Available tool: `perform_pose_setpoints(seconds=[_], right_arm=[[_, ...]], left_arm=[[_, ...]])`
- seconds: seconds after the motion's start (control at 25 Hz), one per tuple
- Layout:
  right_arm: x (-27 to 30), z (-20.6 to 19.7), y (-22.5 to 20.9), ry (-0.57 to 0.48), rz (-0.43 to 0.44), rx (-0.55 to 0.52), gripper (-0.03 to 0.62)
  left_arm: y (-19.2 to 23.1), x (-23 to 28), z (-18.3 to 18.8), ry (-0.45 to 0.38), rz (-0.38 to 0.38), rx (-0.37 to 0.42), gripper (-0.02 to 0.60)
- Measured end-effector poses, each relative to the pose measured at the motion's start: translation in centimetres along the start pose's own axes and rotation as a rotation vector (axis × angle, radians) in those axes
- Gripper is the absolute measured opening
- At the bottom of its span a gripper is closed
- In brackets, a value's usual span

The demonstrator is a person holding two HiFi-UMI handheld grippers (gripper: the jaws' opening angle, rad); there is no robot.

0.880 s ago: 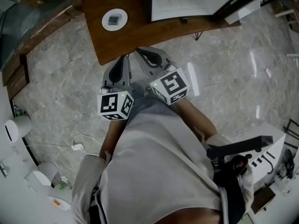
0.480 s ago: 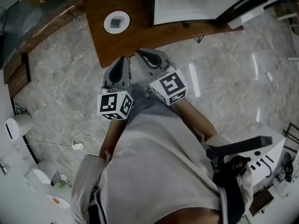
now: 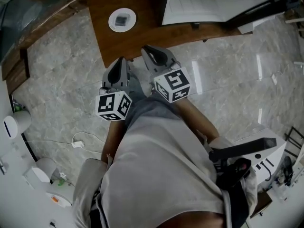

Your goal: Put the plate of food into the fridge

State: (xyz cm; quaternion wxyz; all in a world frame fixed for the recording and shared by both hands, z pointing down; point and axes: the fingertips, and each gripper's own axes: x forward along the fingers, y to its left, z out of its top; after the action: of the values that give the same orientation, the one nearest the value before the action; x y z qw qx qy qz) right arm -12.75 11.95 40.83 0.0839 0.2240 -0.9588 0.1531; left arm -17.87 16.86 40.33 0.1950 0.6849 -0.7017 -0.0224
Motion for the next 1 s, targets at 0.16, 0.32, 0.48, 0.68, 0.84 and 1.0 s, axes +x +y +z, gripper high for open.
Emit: perform_pose_setpoints(seconds=[0.16, 0.32, 0.48, 0.68, 0.84, 1.0], right_arm=[[5.4, 0.0, -0.9, 0.021, -0.026, 0.034, 0.018], [11.5, 0.8, -2.2, 0.055, -0.056, 0.059, 0.020], [17.1, 1.8, -4.6, 0.084, -0.113, 0.116, 0.020], [21.9, 0.6, -6.0, 0.136, -0.148, 0.173, 0.020], [25.9, -2.9, -7.1, 0.215, -0.193, 0.285, 0.020], [29.3, -5.0, -7.3, 0.242, -0.215, 0.420, 0.020]], left_arm=[[5.8, 2.9, 1.5, 0.014, 0.014, -0.012, 0.018], [12.3, 7.1, 3.5, 0.041, 0.017, -0.003, 0.018], [18.1, 12.5, 5.3, 0.085, -0.001, 0.010, 0.018], [23.3, 17.6, 4.8, 0.155, -0.051, 0.073, 0.018], [27.4, 22.4, 1.8, 0.289, -0.155, 0.190, 0.018], [31.1, 26.3, 0.5, 0.362, -0.210, 0.250, 0.018]])
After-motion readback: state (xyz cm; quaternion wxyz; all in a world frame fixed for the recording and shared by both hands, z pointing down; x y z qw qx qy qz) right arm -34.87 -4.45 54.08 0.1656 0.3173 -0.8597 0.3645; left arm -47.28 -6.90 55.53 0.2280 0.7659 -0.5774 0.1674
